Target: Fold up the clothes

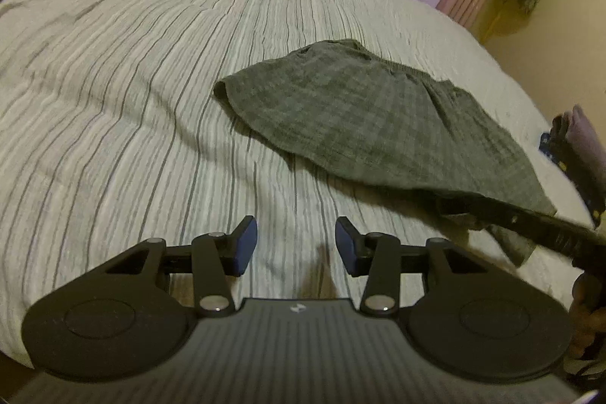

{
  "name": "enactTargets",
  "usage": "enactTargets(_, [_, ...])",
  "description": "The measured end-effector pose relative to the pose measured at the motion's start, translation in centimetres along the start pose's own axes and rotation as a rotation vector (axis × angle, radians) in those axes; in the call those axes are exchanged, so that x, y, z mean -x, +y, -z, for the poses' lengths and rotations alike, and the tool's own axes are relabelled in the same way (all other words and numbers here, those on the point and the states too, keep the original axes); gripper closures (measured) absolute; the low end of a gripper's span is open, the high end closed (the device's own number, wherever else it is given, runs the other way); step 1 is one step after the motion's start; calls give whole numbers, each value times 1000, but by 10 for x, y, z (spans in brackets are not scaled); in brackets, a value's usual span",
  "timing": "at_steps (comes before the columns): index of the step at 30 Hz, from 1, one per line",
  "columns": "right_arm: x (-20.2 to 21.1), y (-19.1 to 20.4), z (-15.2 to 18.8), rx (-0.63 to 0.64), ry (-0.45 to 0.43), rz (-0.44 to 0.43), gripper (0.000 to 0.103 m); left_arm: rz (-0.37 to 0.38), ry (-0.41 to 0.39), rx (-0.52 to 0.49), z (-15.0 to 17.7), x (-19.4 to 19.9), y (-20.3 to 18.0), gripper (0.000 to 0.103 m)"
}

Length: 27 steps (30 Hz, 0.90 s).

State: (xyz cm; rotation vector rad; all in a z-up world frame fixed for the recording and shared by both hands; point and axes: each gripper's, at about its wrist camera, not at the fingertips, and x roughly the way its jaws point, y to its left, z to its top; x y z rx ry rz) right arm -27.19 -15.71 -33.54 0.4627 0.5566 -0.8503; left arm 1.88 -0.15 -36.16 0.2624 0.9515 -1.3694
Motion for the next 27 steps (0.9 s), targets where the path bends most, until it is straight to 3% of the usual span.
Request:
enactTargets(4, [1,-46,-20,-424,3,-130,103,57,0,48,-6,-8,2,64])
enactTargets(6, [1,-53,-23,-485,-6,-149,103,88,-1,83,-10,-14,4,64])
enactTargets(14, [0,-61,-34,-546,-32,-133,103,195,2,263,-25,-42,16,65])
enactTargets(22, [3,-65,-36,-526,-30,-128,103,192,-10,414,-43,-73,32,66])
enactTargets(25, [2,-64,-36,-520,-26,-128,103,172,12,413,-50,-81,35,81])
enactTargets(26, [2,-63,-36,-518,-26,-129,103,168,20,398,-51,-81,36,98])
enactTargets(27, [3,-63,-36,-515,-25,-130,103,175,28,384,-53,-80,37,101])
